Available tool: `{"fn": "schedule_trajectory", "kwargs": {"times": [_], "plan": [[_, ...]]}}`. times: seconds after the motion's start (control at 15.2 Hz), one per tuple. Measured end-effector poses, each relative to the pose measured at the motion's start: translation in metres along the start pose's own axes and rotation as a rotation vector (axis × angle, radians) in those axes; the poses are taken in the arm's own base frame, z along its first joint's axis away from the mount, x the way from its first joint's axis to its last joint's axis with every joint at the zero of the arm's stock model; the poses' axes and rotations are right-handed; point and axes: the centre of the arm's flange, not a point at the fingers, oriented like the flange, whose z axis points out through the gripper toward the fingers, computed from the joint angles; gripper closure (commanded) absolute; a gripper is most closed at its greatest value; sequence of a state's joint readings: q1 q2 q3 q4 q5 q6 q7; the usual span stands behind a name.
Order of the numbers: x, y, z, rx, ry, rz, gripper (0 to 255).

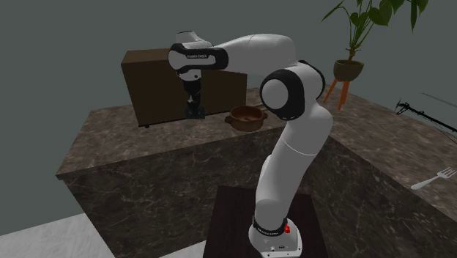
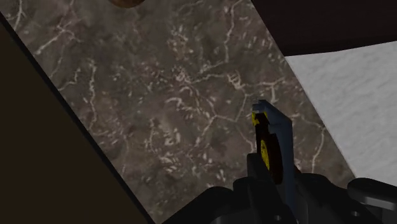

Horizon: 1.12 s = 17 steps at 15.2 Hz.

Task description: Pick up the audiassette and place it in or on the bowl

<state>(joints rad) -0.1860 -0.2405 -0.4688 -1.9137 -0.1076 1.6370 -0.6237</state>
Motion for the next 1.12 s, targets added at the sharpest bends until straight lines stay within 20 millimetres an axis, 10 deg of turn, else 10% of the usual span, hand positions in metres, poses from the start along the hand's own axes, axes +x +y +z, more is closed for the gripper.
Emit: {"fn": "schedule_trajectory", "kwargs": {"times": [0.66,1.12], "plan": [[-0.007,0.002,-0.048,0.0,0.0,0.0,255],[-0.084,0.04,-0.046,0.0,0.0,0.001,255]]}}
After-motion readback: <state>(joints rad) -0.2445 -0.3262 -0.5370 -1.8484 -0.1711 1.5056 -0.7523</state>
